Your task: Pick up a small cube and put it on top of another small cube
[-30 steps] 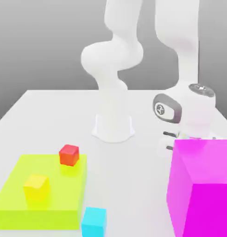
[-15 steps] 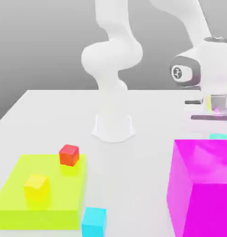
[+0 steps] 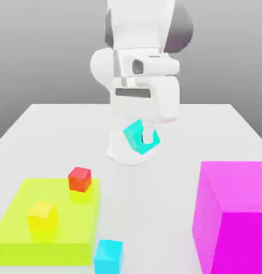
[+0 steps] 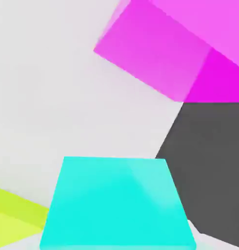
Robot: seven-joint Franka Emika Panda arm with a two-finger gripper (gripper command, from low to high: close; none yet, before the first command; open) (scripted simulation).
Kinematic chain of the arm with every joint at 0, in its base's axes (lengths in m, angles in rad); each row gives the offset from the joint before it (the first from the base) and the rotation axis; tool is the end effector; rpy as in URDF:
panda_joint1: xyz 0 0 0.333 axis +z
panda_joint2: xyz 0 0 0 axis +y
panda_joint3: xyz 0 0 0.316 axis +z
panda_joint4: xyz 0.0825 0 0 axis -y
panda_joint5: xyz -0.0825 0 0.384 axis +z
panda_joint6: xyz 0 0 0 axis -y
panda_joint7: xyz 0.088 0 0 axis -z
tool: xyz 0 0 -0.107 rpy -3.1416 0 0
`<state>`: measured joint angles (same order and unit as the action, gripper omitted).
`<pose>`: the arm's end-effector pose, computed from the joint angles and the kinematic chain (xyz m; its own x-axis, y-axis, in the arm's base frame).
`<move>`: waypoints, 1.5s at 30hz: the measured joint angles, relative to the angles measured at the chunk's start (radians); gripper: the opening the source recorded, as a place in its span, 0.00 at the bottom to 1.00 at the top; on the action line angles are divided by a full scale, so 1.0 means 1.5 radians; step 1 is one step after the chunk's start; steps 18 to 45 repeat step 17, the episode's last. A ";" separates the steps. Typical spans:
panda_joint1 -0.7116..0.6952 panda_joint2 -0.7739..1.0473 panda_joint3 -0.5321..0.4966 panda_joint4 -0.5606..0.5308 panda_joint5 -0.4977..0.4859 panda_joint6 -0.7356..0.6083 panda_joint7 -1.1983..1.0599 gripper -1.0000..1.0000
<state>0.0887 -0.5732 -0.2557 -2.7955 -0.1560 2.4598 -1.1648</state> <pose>0.3610 -0.0536 0.3867 0.4131 0.9048 0.1033 0.8817 -0.4257 0.2036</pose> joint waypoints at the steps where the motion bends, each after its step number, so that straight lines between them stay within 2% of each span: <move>1: -0.027 -0.013 -0.013 -0.008 -0.011 -0.015 0.000 0.00; 4: -0.103 -0.037 -0.049 -0.038 -0.043 -0.051 -0.001 0.00; 7: -0.144 -0.009 -0.067 -0.083 -0.076 -0.055 0.000 0.00; 14: -0.143 0.138 -0.097 -0.123 -0.084 0.107 -0.007 0.00; 15: -0.142 0.152 -0.099 -0.125 -0.085 0.123 -0.008 1.00; 45: -0.142 0.152 -0.099 -0.125 -0.085 0.123 -0.008 1.00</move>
